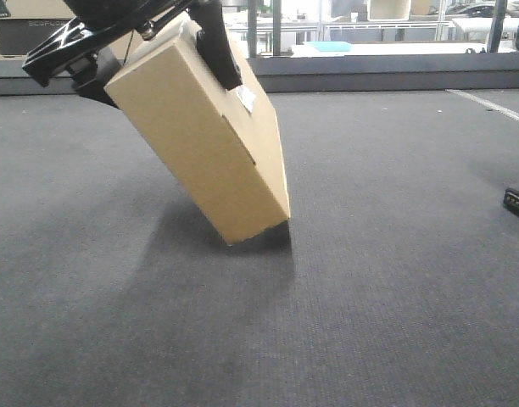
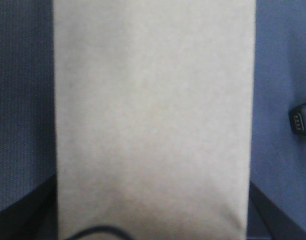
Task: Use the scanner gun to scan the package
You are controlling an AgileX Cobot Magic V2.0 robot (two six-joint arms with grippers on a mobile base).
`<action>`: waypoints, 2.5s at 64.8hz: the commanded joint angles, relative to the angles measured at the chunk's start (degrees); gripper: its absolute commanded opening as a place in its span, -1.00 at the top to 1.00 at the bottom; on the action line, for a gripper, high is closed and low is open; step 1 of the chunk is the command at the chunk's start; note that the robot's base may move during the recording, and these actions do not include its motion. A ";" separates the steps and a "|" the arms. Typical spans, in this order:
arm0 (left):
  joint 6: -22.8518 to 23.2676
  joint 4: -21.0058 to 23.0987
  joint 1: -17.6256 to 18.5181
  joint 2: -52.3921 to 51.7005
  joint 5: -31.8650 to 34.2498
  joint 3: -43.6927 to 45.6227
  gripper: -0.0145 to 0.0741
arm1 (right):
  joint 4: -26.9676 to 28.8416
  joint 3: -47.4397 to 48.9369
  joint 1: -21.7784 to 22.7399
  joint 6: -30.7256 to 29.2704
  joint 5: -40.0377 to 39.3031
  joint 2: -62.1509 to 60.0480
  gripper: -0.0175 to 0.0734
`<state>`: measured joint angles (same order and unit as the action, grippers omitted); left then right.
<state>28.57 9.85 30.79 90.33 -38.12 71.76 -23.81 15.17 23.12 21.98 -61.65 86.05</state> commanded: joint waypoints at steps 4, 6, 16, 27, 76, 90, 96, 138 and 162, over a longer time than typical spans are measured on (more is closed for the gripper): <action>-0.09 -0.08 0.39 -0.39 1.49 0.45 0.92 | -0.36 3.27 0.36 1.55 -3.57 3.25 -0.46; -0.09 -0.08 0.39 -0.39 1.49 0.45 0.92 | -0.54 3.80 0.36 1.55 -3.82 3.90 -0.46; -0.09 -0.08 0.39 -0.39 1.49 0.45 0.92 | -3.47 4.79 0.26 1.95 -5.34 5.65 -0.46; -0.09 -0.07 0.39 -0.39 1.64 0.45 0.92 | -3.68 4.79 0.26 1.95 -6.56 5.73 -0.46; -0.09 -1.48 0.39 -0.39 3.22 0.45 0.92 | -1.27 4.93 0.05 1.95 -6.71 5.73 -0.45; -0.09 -1.48 0.39 -0.39 3.22 0.45 0.92 | -1.12 5.42 -0.51 1.95 -6.55 5.73 -0.45; -0.09 -1.48 0.39 -0.39 3.22 0.45 0.92 | -0.90 5.42 -2.04 1.95 -6.40 5.73 -0.45; -0.09 -1.48 0.39 -0.39 3.22 0.45 0.92 | 6.67 5.42 -5.08 0.92 -4.45 5.73 0.32; -0.09 0.79 0.39 -0.39 2.18 0.45 0.92 | 7.38 5.62 -5.08 -4.83 -8.31 4.23 0.98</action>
<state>28.57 8.88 30.79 90.33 -36.36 71.76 -17.37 20.45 18.06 20.12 -66.24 91.81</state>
